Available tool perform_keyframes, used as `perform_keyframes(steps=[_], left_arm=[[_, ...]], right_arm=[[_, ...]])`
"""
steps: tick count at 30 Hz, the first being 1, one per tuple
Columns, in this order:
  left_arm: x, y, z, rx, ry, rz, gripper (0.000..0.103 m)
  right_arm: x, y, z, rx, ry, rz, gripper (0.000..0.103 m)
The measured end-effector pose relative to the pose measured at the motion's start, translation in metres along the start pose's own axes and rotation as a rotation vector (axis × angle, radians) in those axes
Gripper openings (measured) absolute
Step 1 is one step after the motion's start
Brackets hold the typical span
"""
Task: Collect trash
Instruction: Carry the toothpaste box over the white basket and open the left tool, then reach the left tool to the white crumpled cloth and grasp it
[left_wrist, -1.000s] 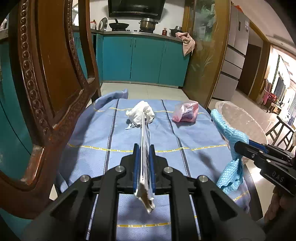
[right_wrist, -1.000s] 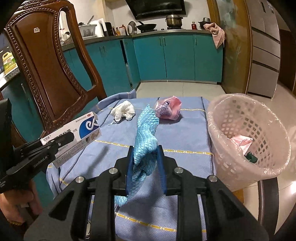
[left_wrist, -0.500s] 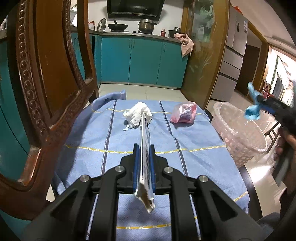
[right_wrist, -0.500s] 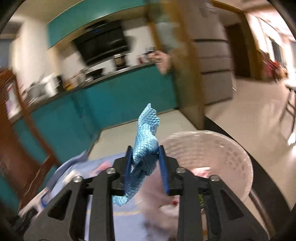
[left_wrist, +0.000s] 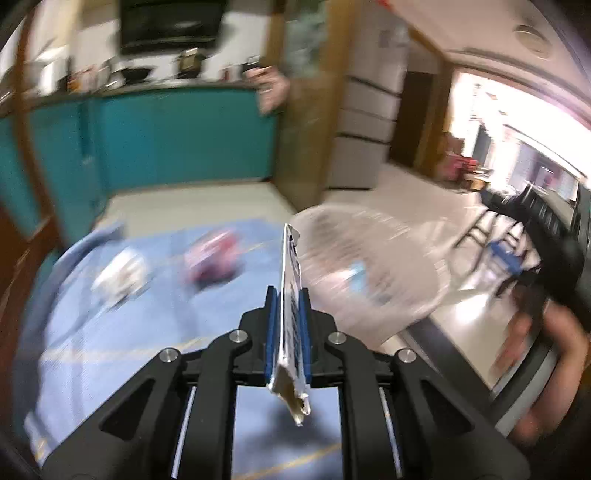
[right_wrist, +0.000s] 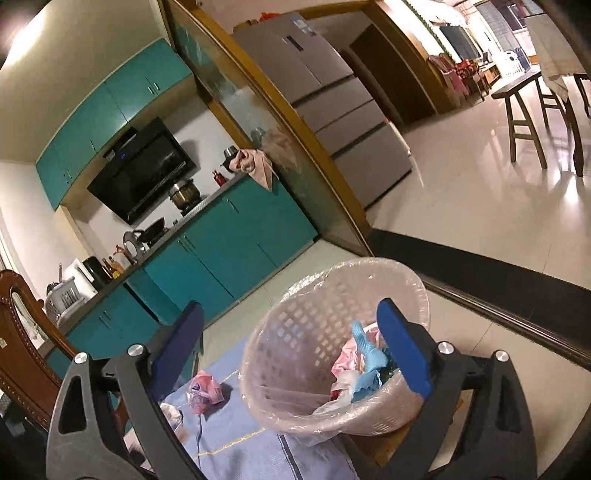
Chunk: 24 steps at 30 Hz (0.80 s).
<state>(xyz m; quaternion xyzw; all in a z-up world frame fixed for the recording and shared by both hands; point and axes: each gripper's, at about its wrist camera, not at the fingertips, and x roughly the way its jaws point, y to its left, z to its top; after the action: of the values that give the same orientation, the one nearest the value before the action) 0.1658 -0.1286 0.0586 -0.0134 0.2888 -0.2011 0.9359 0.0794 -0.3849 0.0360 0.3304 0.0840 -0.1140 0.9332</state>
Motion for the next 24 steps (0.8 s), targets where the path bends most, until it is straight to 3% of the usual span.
perform_keyframes(steps=[5, 8, 9, 10, 13, 16, 19, 21, 24], left_arm=[[0.056, -0.060, 0.056, 0.015, -0.018, -0.125, 0.018], [0.092, -0.066, 0.063, 0.001, 0.016, -0.069, 0.040], [0.097, -0.060, 0.059, -0.009, 0.036, -0.032, 0.062], [0.096, -0.052, 0.053, -0.024, 0.039, -0.010, 0.073], [0.075, -0.019, 0.030, -0.060, 0.011, 0.005, 0.082], [0.049, 0.023, 0.003, -0.070, -0.004, 0.083, 0.085], [0.032, 0.074, -0.016, -0.103, 0.000, 0.208, 0.085], [0.034, 0.116, -0.025, -0.152, 0.029, 0.287, 0.085], [0.054, 0.165, -0.029, -0.232, 0.080, 0.327, 0.085]], right_arm=[[-0.008, -0.004, 0.001, 0.021, -0.034, -0.008, 0.092], [-0.008, -0.005, 0.004, 0.014, -0.044, -0.007, 0.092], [-0.006, -0.005, 0.003, 0.009, -0.036, -0.006, 0.092], [-0.006, -0.005, 0.003, 0.005, -0.027, -0.003, 0.092], [-0.001, 0.003, -0.001, -0.030, 0.013, 0.019, 0.092], [0.008, 0.019, -0.009, -0.093, 0.070, 0.055, 0.092], [0.015, 0.038, -0.020, -0.150, 0.130, 0.096, 0.092], [0.018, 0.050, -0.029, -0.190, 0.158, 0.118, 0.092], [0.023, 0.065, -0.040, -0.248, 0.194, 0.137, 0.092]])
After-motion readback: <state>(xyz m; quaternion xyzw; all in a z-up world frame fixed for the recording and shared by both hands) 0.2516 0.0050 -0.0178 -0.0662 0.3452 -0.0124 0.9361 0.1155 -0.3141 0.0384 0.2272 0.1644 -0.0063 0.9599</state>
